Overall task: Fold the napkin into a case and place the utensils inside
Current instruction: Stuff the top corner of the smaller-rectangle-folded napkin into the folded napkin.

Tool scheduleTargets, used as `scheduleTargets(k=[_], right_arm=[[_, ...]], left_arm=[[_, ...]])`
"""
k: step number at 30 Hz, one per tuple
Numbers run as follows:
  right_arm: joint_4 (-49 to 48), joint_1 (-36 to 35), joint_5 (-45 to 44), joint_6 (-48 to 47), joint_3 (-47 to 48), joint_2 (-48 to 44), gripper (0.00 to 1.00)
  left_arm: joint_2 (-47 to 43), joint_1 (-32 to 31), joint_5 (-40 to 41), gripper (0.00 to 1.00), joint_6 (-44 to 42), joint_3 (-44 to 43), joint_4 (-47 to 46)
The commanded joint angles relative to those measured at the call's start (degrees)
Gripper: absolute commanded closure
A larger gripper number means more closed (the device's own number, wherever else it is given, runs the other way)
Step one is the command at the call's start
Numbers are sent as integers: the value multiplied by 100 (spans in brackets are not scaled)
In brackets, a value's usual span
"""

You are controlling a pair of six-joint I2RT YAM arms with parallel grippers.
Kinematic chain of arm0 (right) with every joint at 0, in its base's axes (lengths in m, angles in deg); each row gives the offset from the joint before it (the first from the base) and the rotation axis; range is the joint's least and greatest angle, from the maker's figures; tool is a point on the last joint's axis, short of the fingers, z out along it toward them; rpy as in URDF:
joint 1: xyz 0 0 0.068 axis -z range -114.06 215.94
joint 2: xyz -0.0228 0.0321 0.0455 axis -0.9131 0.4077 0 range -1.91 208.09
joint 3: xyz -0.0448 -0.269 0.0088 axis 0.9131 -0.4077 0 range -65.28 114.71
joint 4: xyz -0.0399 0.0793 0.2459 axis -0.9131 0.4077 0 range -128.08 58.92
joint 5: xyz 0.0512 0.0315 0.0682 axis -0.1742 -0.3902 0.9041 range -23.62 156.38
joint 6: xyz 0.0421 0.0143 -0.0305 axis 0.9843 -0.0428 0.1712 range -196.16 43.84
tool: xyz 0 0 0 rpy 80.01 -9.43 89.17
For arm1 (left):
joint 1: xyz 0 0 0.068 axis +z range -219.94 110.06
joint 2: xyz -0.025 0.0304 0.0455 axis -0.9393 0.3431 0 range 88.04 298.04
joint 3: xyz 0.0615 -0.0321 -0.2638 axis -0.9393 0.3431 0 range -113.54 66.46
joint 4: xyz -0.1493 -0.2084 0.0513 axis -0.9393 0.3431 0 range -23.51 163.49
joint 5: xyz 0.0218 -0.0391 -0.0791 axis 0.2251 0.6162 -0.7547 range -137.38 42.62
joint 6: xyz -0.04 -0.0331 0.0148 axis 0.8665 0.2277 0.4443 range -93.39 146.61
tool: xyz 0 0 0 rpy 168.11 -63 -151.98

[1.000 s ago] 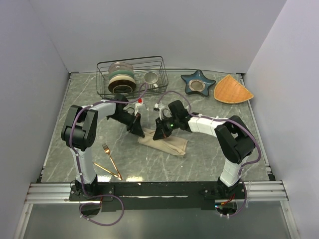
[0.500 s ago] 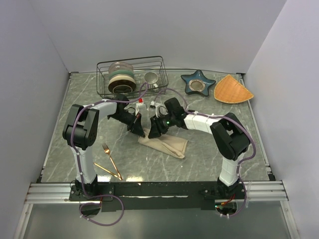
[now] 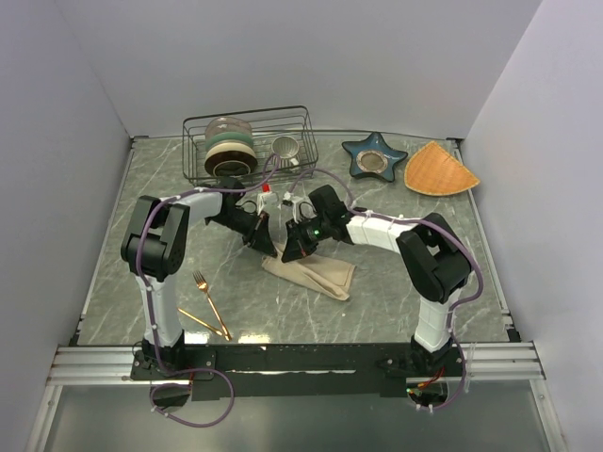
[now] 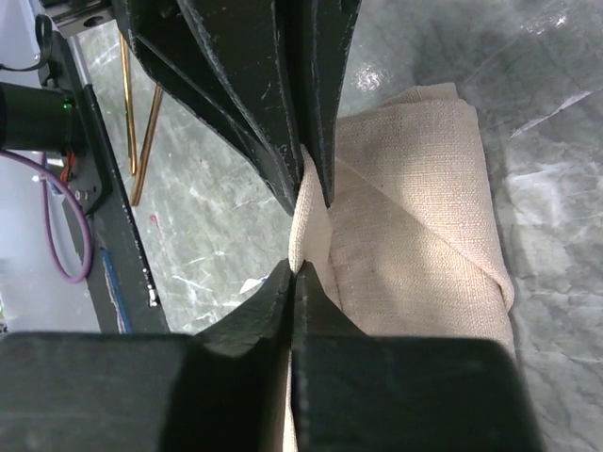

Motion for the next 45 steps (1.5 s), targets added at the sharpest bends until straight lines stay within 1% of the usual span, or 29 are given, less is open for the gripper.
scheduleTargets(k=[1,2,3,4,6,7,10,11,12,14,15,17,18,19,24,25,26,28,35,38,39,42,44,45], right_arm=[[284,-9,180,160,340,191,100],[319,8,181,239,331,200,100],[302,17,198,301,314,192,100],[276,26,198,380,270,191,100],[267,61,242,556,278,218,100],[302,70,242,600,305,270,100],[416,192,356,872,305,323,100],[416,210,383,1012,279,323,100],[382,263,426,1100,235,315,100],[232,298,576,1354,68,253,100],[153,298,611,1434,-11,218,100],[-109,316,664,1688,-239,104,100],[-224,316,673,1777,-327,43,100],[-391,316,655,1873,-493,-36,100],[-840,325,647,2419,-793,-125,100],[-901,333,646,2480,-881,-142,100],[-1024,351,638,2638,-925,-143,100],[-1121,369,664,2779,-1022,-116,100],[-1289,536,752,3175,-1040,147,100],[-1262,597,787,3289,-1005,244,100],[-1254,615,805,3324,-1013,270,100],[-1148,667,778,3316,-996,305,100],[-1008,676,761,3237,-961,358,100],[-981,668,761,3211,-943,393,100]], left_arm=[[-262,-27,-317,89,443,168,-708],[-298,-28,-282,88,548,273,-772],[-333,-28,-246,85,558,309,-816],[-360,-28,-220,75,575,327,-825],[-386,-10,-167,64,479,362,-773],[-499,34,-167,56,470,388,-772],[-956,200,-36,49,821,686,-1350],[-1114,218,61,49,1039,905,-1779],[-1412,236,279,49,1163,1020,-2053],[-1668,236,526,50,1557,1379,-2519],[-1852,236,771,51,1682,1477,-2965],[-1968,157,1158,56,1884,1644,-3250],[-1994,87,1299,58,1816,1637,-3259],[-1995,-61,1658,61,1754,1610,-3242],[-1925,-466,2249,68,1622,1557,-3268],[-1924,-589,2354,71,1613,1557,-3294],[-1916,-651,2625,73,1587,1601,-3330],[-1889,-783,2768,76,1525,1619,-3330],[-1994,-1161,3453,75,1139,1856,-3356],[-2030,-1310,3787,76,945,1900,-3313],[-2056,-1389,3919,78,875,1909,-3295],[-2117,-1504,4026,81,664,1970,-3251],[-2188,-1548,4008,81,532,2023,-3233],[-2205,-1557,3990,79,506,2049,-3233]])
